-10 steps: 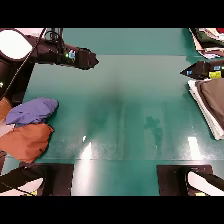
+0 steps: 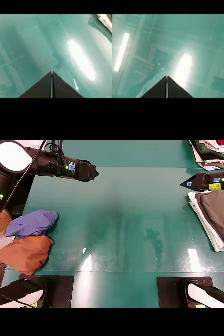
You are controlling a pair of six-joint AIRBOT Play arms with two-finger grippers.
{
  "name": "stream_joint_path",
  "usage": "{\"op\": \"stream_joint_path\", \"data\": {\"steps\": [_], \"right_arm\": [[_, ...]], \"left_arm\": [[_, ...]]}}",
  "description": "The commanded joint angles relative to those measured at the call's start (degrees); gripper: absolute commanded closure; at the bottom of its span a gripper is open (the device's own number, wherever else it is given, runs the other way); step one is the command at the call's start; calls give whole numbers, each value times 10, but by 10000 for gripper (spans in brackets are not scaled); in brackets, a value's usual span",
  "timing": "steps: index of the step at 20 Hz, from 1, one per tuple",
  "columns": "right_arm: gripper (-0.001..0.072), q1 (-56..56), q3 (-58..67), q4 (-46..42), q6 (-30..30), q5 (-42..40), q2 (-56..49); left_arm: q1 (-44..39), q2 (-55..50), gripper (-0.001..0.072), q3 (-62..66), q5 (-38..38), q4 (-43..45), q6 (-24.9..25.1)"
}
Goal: Fold the shirts.
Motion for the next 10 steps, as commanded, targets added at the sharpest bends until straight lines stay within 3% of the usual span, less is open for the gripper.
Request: {"op": "stream_joint_path", "data": {"steps": [1, 4, 7, 10], "right_arm": [[697, 1, 0, 0, 0, 5, 0], [697, 1, 0, 0, 0, 10, 0], [697, 1, 0, 0, 0, 10, 0], [697, 1, 0, 0, 0, 10, 0]], "left_arm": [[0, 0, 683, 0, 1, 0, 0], [6, 2, 683, 3, 32, 21, 14], [56, 31, 683, 13, -107, 131, 13], [135, 64, 681, -14, -226, 310, -16]]}}
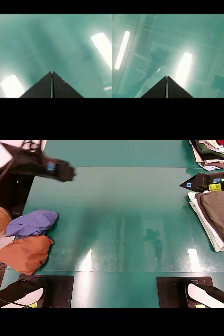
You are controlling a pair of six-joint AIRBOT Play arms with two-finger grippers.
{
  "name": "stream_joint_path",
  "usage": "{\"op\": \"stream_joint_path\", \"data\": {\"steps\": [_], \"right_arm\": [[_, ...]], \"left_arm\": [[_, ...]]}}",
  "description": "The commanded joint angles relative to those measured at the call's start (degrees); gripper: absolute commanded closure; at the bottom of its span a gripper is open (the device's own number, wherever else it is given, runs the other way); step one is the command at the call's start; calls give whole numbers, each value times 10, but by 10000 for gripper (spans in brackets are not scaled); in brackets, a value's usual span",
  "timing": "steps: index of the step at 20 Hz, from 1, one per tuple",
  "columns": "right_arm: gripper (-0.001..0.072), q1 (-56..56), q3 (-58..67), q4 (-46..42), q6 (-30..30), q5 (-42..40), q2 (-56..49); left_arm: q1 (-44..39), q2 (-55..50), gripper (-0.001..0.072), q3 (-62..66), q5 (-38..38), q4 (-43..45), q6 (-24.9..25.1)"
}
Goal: Fold the shirts.
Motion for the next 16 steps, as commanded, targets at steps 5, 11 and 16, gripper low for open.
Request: {"op": "stream_joint_path", "data": {"steps": [5, 11, 16], "right_arm": [[697, 1, 0, 0, 0, -1, 0], [697, 1, 0, 0, 0, -5, 0], [697, 1, 0, 0, 0, -6, 0]], "left_arm": [[174, 28, 4, -183, -110, 179, -41], [235, 28, 84, -367, 31, 179, -87], [235, 28, 610, -376, 26, 179, -100]]}}
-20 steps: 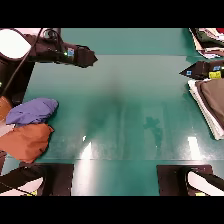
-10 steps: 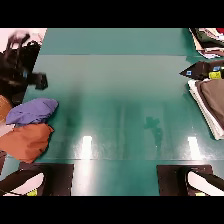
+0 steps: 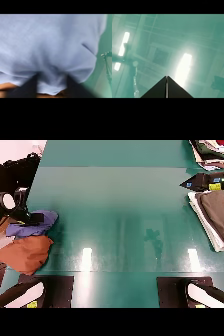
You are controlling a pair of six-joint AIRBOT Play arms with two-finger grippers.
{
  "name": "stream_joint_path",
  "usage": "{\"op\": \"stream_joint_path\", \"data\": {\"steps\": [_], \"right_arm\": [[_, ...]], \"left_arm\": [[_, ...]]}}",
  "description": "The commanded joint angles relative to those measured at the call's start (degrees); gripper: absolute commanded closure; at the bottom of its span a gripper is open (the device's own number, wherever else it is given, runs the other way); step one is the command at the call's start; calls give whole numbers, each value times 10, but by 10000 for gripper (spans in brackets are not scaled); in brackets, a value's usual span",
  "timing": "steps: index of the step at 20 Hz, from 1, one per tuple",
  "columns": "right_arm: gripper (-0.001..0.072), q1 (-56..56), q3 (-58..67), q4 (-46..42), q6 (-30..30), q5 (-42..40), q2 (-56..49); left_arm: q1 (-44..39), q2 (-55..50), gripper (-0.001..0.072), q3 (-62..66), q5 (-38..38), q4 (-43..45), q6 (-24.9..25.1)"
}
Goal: Fold the shirts.
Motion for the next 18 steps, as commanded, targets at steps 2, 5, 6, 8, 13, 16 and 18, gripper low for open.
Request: {"op": "stream_joint_path", "data": {"steps": [2, 5, 6, 8, 13, 16, 18], "right_arm": [[697, 0, 0, 0, 0, 0, 0], [697, 0, 1, 5, 0, 0, 0], [697, -1, 1, 14, 0, -1, 3], [697, -10, 2, 27, 0, -12, 21], [698, -10, 74, 24, 0, -59, 52], [697, -10, 133, 24, 0, -61, 51], [698, -10, 158, 24, 0, -59, 51]], "left_arm": [[5, 0, 652, -15, 2, 3, -13], [5, 14, 684, 9, -29, -2, -12], [5, 31, 684, 37, -42, -11, -6], [5, 78, 684, 120, -58, -35, 16], [-59, 154, 685, 409, -105, -116, 41], [-174, 153, 687, 500, -90, -112, 32], [-233, 142, 687, 501, -80, -111, 23]]}}
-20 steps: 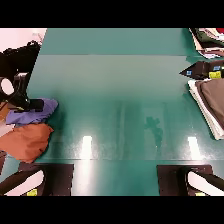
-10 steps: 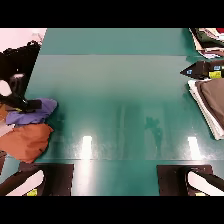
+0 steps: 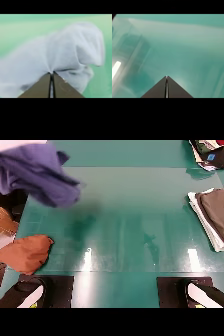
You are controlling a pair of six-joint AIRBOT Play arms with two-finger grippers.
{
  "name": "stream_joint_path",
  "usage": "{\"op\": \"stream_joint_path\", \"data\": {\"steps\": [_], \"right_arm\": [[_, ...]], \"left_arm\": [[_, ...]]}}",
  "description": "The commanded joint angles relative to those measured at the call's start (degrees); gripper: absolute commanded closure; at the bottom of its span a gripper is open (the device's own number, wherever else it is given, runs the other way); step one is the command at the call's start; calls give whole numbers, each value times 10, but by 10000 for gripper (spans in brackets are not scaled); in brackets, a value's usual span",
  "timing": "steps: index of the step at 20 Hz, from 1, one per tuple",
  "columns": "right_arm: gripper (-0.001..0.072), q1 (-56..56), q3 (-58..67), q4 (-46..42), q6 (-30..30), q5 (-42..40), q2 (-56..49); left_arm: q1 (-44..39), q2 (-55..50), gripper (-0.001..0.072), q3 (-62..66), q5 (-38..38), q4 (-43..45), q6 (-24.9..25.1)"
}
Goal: Fold the shirts.
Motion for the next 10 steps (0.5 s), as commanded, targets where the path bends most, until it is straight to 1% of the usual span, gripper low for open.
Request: {"op": "stream_joint_path", "data": {"steps": [1, 4, 7, 8, 9, 10], "right_arm": [[697, 0, 50, 0, 0, -6, 3], [698, 0, 67, 0, 0, 0, 3], [697, 0, 67, 0, 0, 12, 3], [697, 0, 67, 0, 0, 15, 3], [697, 0, 67, 0, 0, 15, 3], [697, 0, 67, 0, 0, 15, 3]], "left_arm": [[-108, -19, 687, 50, 7, -7, -16], [-218, -98, 687, 50, 4, -9, -16], [-335, -204, 684, 50, 14, -17, -14], [-365, -239, 682, 50, 23, -31, 0], [-385, -269, 676, 50, 33, -45, 25], [-397, -295, 466, 50, 42, -53, 36]]}}
